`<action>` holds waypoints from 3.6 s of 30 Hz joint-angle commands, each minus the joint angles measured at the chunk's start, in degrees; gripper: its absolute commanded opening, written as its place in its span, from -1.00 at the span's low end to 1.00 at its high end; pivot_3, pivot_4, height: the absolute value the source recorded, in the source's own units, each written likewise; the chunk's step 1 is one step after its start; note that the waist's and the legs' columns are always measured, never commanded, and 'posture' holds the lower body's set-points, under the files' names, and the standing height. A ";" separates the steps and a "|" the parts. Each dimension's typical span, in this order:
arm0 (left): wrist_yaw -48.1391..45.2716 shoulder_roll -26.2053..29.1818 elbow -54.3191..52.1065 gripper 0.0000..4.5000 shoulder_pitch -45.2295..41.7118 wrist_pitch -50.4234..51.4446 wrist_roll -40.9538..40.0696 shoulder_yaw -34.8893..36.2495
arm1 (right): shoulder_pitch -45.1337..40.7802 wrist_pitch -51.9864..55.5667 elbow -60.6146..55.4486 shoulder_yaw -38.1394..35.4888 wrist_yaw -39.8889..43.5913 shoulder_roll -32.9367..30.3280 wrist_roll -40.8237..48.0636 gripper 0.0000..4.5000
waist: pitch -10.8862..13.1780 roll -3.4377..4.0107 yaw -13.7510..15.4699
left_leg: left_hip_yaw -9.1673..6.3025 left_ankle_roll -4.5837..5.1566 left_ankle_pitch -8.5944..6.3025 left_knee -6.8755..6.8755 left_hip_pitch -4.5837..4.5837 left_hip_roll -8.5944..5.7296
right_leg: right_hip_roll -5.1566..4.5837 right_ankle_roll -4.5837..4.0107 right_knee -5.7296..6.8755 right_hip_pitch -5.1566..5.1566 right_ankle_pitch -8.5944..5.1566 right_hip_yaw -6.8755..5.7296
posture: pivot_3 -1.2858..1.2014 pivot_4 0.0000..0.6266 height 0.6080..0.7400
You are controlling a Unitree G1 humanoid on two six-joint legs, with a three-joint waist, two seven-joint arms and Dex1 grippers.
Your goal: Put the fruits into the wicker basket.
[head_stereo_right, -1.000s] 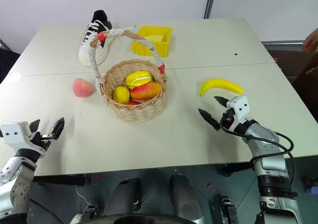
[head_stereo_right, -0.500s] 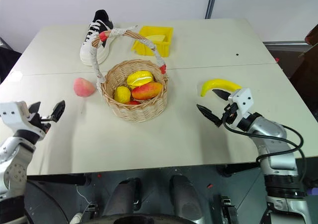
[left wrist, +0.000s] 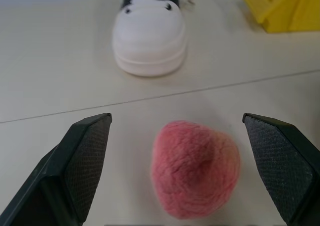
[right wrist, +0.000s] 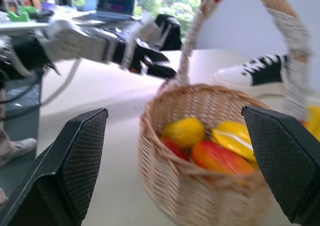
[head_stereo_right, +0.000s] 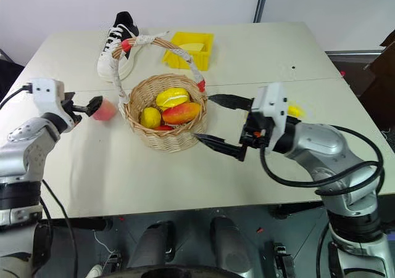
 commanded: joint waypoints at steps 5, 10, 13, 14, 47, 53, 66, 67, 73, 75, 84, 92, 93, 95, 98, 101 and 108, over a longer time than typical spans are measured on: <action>-1.48 0.04 7.77 1.00 -8.00 4.00 3.40 -3.54 | -2.37 0.45 -2.53 1.63 -1.24 1.87 0.60 0.98 | 0.01 -0.01 0.51 | -0.13 0.00 0.00 0.05 -0.19 -0.01 | 0.01 0.01 0.05 -0.16 0.02 -0.13 | 0.03 -0.52 1.00; -3.50 -0.52 8.67 1.00 -8.47 4.25 4.65 -5.13 | -1.05 -1.13 -2.12 2.63 -0.54 2.36 -0.82 0.98 | 0.01 -0.02 0.54 | -0.13 0.00 0.00 0.05 -0.18 0.00 | 0.01 0.01 0.07 -0.15 0.02 -0.13 | 0.03 -0.52 1.00; -2.29 -0.55 8.64 0.59 -8.36 4.99 5.26 -4.24 | -0.76 -1.96 -2.23 3.00 -0.49 2.83 -1.47 1.00 | 0.01 -0.01 0.57 | -0.13 0.00 0.00 0.06 -0.17 0.00 | 0.01 0.01 0.10 -0.15 0.02 -0.13 | 0.03 -0.52 1.00; -1.85 -0.46 8.69 0.40 -8.31 5.11 5.47 -3.92 | -0.64 -2.25 -2.21 3.08 -0.43 3.01 -1.72 1.00 | 0.01 -0.01 0.57 | -0.13 0.00 0.00 0.07 -0.17 0.00 | 0.00 0.01 0.11 -0.15 0.02 -0.13 | 0.03 -0.52 1.00; -13.55 -4.41 -31.55 0.97 -2.91 7.58 -13.38 -13.08 | -4.61 -5.03 16.77 0.33 -6.28 -5.05 -21.38 1.00 | 0.01 -0.03 1.58 | -0.12 0.10 -0.05 0.43 -0.17 0.01 | 0.01 -0.02 0.13 0.03 0.03 -0.15 | 0.03 -0.52 1.00; -22.76 -0.16 -34.00 0.97 0.96 5.01 -15.16 -11.97 | -8.78 -14.46 36.18 9.09 -9.79 -10.67 -41.50 1.00 | 0.01 -0.02 1.10 | -0.03 0.10 -0.05 0.51 -0.18 0.00 | -0.02 -0.24 0.11 0.03 -0.09 -0.08 | 0.03 -0.52 1.00; -25.40 1.73 -39.13 0.97 5.51 7.89 -22.56 -7.85 | -26.59 -24.14 77.58 9.95 -8.89 -4.08 -47.34 1.00 | 0.05 0.03 1.34 | -0.01 0.12 -0.06 0.58 -0.22 0.00 | 0.00 -0.05 0.12 0.01 0.00 -0.02 | 0.03 -0.52 1.00; -25.42 1.70 -39.52 0.97 5.60 7.88 -23.02 -7.86 | -27.26 -24.45 79.58 9.98 -8.06 -4.05 -47.34 1.00 | 0.05 0.03 1.33 | -0.01 0.12 -0.06 0.58 -0.23 0.00 | 0.00 -0.04 0.11 0.01 0.01 -0.02 | 0.03 -0.52 1.00; -24.84 1.47 -39.41 0.99 5.12 7.37 -22.36 -9.31 | -29.99 -24.18 86.53 8.57 -3.72 -3.19 -46.16 0.88 | 0.04 0.04 1.22 | -0.01 0.12 -0.06 0.61 -0.20 -0.01 | -0.01 -0.05 0.14 0.03 0.02 -0.01 | 0.03 -0.52 1.00; -24.80 1.48 -39.18 1.00 4.79 7.26 -22.23 -9.47 | -30.36 -23.78 87.05 7.72 -3.15 -2.98 -45.73 0.57 | 0.04 0.04 1.20 | -0.01 0.12 -0.06 0.62 -0.20 -0.01 | 0.00 -0.05 0.13 0.04 0.02 -0.02 | 0.03 -0.52 1.00; -25.11 1.87 -37.92 1.00 6.08 5.56 -21.64 -7.44 | -25.34 -23.75 75.20 5.40 -1.13 -5.11 -44.97 -0.51 | 0.06 0.07 1.12 | -0.02 0.12 -0.06 0.64 -0.20 0.00 | 0.01 -0.04 0.16 0.05 0.02 -0.01 | 0.03 -0.52 1.00; -27.71 3.21 -34.04 1.00 18.30 -1.21 -21.17 5.36 | -7.17 -5.45 21.73 -2.43 9.40 -10.26 -25.62 -0.51 | 0.14 0.28 1.10 | -0.02 0.23 -0.12 0.62 -0.18 0.05 | 0.03 0.04 0.26 -0.02 0.00 -0.01 | 0.03 -0.52 1.00; -28.26 3.42 -33.52 1.00 19.61 -1.89 -21.27 6.62 | -6.15 -0.72 16.02 -3.08 9.29 -10.28 -22.10 -0.51 | 0.13 0.28 1.08 | -0.02 0.23 -0.13 0.57 -0.13 0.08 | 0.05 0.04 0.27 0.00 0.00 -0.02 | 0.03 -0.52 1.00; -28.66 3.73 -32.73 1.00 21.07 -2.52 -21.48 8.05 | -6.78 6.78 8.91 -2.86 7.32 -9.33 -17.31 -0.51 | 0.14 0.28 1.27 | -0.06 0.23 -0.13 0.56 -0.09 0.12 | 0.08 0.01 0.30 0.02 -0.02 -0.06 | 0.03 -0.52 1.00; -29.30 4.32 -31.48 1.00 22.36 -3.18 -21.37 9.60 | -12.38 13.43 3.19 1.48 1.17 -4.09 -15.04 -0.51 | 0.12 0.25 1.35 | -0.05 0.22 -0.13 0.73 -0.12 0.10 | 0.02 -0.18 0.29 0.05 -0.17 -0.09 | 0.03 -0.52 1.00; -29.58 4.56 -30.89 1.00 23.01 -3.72 -21.10 10.08 | -19.62 18.30 1.87 8.65 -5.05 2.51 -17.21 -0.51 | 0.12 0.25 1.10 | 0.02 0.21 -0.14 0.84 -0.15 0.09 | -0.04 -0.31 0.21 0.04 -0.08 -0.06 | 0.03 -0.52 1.00; -28.46 3.19 -33.20 1.00 23.97 -3.91 -22.74 10.55 | -29.06 20.25 13.25 19.98 -15.51 14.44 -26.29 -0.51 | 0.11 0.23 1.55 | 0.00 0.22 -0.14 0.73 -0.35 0.09 | -0.04 -0.43 0.17 -0.14 0.00 -0.07 | 0.03 -0.52 1.00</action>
